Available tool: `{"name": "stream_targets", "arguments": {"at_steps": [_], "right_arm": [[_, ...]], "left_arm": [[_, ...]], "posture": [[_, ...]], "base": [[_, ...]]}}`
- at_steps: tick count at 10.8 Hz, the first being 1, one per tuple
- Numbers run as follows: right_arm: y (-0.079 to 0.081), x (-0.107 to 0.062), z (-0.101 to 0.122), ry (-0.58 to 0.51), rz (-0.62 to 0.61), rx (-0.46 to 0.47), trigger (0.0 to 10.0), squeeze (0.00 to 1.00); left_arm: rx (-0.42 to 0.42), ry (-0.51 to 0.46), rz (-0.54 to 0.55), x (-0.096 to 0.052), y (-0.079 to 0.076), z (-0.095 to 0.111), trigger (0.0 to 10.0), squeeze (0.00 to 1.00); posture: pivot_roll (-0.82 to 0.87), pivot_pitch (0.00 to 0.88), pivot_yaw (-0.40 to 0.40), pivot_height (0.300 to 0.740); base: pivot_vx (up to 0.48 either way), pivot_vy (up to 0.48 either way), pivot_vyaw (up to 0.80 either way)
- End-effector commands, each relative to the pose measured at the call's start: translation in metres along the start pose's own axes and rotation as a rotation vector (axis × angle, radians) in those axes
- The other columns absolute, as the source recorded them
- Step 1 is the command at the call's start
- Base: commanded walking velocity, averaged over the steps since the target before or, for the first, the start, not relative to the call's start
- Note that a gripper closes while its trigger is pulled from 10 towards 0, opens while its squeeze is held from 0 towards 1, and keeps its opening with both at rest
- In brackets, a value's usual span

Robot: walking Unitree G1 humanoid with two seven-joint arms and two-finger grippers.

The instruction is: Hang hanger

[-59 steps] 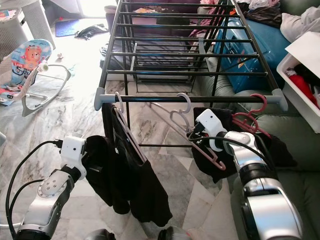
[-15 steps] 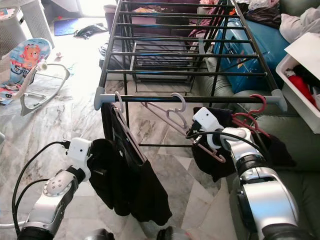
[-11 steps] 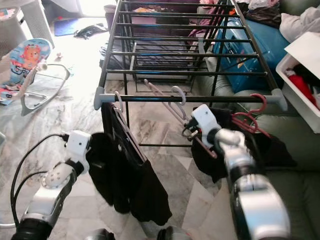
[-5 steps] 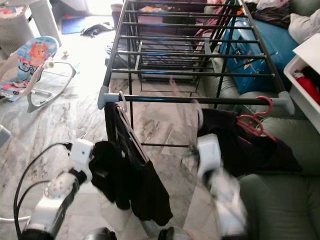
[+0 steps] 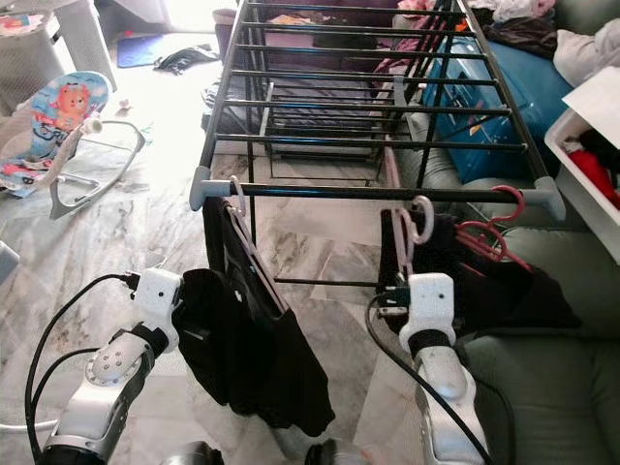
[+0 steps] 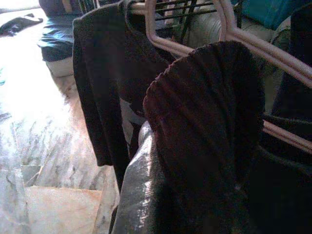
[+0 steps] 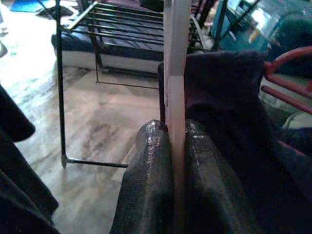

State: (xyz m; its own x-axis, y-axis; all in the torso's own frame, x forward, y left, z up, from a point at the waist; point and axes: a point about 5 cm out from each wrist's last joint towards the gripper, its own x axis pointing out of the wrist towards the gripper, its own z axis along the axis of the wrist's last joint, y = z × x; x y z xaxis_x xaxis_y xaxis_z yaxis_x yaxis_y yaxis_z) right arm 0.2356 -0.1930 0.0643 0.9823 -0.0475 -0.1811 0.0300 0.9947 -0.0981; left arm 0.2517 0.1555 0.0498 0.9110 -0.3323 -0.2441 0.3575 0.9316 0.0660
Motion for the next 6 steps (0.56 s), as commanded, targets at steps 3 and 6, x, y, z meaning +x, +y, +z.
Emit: {"name": "stream_targets", "arguments": {"at_steps": [3, 6], "right_arm": [[0.0077, 0.0003, 0.0090, -0.023, 0.009, 0.043, 10.0, 0.00], [0.0068, -0.0019, 0.0081, 0.002, 0.040, 0.058, 10.0, 0.00]], "left_arm": [[0.046, -0.045, 0.013, 0.0050, 0.0080, 0.0165, 10.0, 0.00], [0.041, -0.036, 0.007, 0.0054, 0.0043, 0.0138, 10.0, 0.00]], "posture": [[-0.09, 0.000, -0.018, 0.740], [-0.09, 0.000, -0.022, 0.740]], "base": [[0.000, 0.000, 0.00], [-0.260, 0.000, 0.00]]}}
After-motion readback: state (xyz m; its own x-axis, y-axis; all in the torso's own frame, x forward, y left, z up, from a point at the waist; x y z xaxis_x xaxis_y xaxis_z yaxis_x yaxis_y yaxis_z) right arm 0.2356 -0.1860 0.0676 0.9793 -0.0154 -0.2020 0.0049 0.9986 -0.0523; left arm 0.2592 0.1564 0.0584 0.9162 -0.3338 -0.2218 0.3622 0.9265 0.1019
